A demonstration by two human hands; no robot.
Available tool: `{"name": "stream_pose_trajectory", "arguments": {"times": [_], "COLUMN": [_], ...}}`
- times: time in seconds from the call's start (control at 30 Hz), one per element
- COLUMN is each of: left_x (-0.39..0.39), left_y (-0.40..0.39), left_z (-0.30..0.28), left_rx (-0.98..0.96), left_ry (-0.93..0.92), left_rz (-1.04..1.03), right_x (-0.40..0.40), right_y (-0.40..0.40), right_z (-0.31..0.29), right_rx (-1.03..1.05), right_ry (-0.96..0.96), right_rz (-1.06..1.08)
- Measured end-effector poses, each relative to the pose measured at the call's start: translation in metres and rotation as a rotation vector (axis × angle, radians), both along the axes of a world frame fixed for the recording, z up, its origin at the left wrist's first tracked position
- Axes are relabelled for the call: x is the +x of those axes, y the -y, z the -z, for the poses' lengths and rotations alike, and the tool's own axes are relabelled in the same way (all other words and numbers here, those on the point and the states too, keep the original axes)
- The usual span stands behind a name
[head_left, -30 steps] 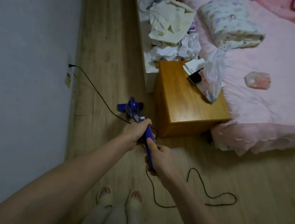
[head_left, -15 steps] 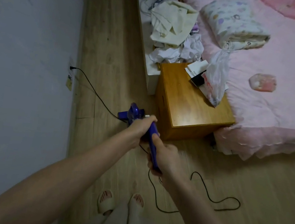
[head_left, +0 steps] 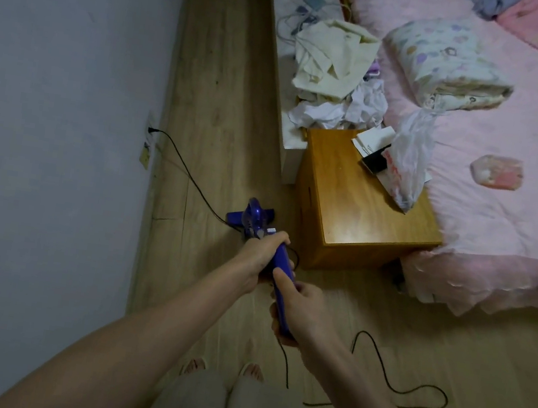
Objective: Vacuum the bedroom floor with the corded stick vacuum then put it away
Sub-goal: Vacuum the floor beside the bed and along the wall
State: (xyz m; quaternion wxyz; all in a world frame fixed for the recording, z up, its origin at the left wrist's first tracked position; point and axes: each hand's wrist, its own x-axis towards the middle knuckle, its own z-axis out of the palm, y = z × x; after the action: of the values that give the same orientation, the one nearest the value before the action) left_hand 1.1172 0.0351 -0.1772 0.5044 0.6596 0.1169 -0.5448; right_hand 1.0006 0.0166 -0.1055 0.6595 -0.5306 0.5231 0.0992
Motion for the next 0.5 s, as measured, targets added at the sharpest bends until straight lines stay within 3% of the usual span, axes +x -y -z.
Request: {"name": "stream_pose_trajectory", "arguments": {"times": [0.5], "left_x": [-0.091], "left_y": [-0.108], "left_z": [-0.056], "left_rx": [-0.154], "left_ry": [0.107], "left_rz": [-0.023], "right_x": [-0.102], "right_y": [-0.117], "right_z": [-0.051], "right_rx": [-0.125], "right_ry": [0.14], "right_rz": [0.0]}}
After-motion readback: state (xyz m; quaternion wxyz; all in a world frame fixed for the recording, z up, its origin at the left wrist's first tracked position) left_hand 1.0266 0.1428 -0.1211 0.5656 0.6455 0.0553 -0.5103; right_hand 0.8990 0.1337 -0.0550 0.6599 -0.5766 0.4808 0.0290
